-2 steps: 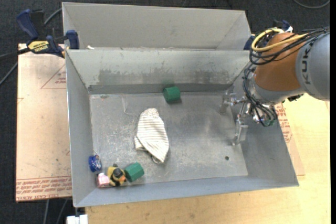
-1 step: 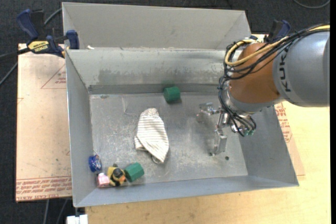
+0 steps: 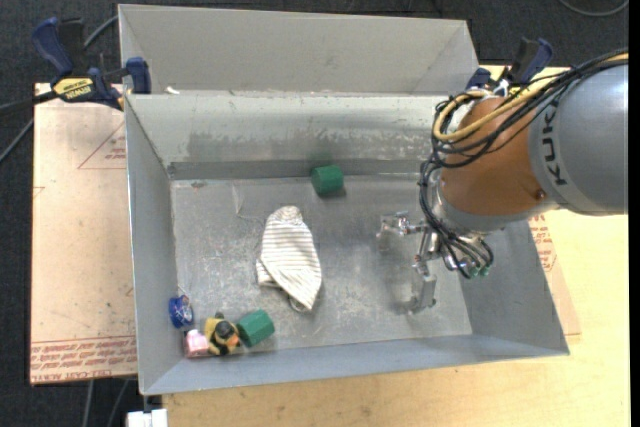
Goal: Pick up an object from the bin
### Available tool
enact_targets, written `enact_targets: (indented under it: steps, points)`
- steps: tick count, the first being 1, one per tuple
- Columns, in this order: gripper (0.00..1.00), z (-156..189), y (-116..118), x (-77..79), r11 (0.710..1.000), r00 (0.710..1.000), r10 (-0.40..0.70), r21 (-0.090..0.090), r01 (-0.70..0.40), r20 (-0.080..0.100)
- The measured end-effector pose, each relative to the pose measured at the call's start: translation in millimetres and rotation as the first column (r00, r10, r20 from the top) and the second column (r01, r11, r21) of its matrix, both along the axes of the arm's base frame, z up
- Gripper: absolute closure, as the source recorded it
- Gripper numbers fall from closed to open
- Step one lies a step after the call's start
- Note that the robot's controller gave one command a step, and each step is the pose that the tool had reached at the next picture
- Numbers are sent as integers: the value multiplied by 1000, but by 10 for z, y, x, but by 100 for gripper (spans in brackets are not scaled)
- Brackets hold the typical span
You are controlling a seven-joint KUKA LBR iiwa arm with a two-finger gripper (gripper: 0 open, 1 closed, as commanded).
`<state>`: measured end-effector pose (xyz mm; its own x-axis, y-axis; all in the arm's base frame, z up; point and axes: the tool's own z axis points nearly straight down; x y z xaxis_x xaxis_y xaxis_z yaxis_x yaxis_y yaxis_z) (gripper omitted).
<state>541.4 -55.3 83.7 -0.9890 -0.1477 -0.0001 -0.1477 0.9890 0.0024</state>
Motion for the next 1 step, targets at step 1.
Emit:
enact_targets:
  steps: [1]
  points:
    - [0,-28,806,508,997,997,75,2,-75,6]
